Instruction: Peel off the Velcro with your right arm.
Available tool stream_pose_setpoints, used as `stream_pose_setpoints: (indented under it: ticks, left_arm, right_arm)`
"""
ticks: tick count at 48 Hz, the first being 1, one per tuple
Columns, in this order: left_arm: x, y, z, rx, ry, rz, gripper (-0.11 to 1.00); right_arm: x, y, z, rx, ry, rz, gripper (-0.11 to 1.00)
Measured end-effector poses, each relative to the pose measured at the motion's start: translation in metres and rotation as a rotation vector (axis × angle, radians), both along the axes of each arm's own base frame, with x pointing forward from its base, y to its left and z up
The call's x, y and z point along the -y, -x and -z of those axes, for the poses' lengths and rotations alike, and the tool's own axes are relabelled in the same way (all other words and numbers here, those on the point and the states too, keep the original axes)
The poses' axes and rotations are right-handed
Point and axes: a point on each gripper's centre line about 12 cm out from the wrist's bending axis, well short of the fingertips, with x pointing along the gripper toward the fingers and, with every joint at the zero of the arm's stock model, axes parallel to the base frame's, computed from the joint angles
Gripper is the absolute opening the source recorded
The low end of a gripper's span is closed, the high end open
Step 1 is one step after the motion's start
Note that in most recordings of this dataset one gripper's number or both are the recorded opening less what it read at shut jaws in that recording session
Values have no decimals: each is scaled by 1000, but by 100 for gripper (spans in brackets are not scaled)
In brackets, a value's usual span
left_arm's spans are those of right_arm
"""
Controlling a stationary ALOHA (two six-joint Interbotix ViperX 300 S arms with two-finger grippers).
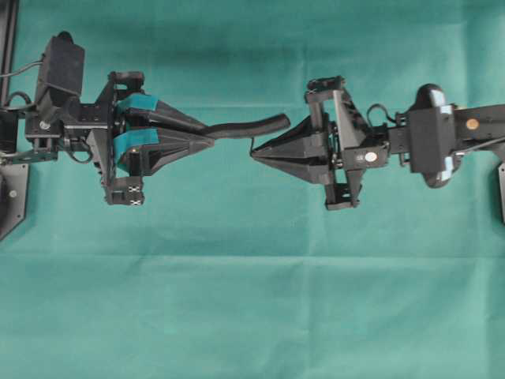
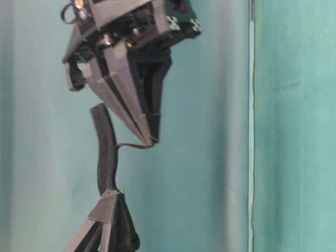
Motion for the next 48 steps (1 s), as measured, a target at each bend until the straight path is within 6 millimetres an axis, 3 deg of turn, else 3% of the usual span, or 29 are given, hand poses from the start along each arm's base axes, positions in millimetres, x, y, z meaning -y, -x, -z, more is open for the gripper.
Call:
stream_pose_setpoints:
  ticks: [48]
  left_arm:
    - [0,-3,3,2,-25,3,11]
  right_arm:
    - [13,-50,20,-12,30,-5,9]
